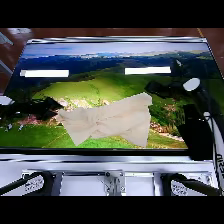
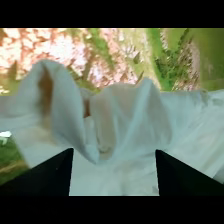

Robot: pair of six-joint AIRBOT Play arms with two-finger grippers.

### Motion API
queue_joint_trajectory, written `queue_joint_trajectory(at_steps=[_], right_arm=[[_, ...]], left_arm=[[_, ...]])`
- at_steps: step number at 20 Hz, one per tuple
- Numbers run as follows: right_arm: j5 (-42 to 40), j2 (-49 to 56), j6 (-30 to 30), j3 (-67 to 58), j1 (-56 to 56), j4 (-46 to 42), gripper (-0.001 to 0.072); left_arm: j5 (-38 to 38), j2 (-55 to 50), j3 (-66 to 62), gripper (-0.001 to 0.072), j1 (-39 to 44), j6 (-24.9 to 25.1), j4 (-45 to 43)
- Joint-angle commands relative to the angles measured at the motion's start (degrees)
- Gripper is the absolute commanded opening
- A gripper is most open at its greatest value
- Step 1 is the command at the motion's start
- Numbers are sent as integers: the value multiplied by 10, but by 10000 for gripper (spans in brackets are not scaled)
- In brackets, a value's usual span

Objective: Fold the shirts.

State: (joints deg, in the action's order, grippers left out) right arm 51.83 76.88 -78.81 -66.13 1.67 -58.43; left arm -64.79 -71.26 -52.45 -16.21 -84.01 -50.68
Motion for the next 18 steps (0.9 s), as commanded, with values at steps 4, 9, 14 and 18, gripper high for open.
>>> queue_joint_trajectory(at_steps=[4,9,14,18], right_arm=[[319,-38,42,83,141,-18,642],[274,-38,61,181,142,90,641],[255,-38,60,182,142,90,641],[237,-38,56,182,142,89,641]], left_arm=[[-195,9,53,720,-84,39,-98],[2,3,191,720,24,39,-3],[103,-25,194,720,124,38,61],[128,-59,185,681,156,38,89]])
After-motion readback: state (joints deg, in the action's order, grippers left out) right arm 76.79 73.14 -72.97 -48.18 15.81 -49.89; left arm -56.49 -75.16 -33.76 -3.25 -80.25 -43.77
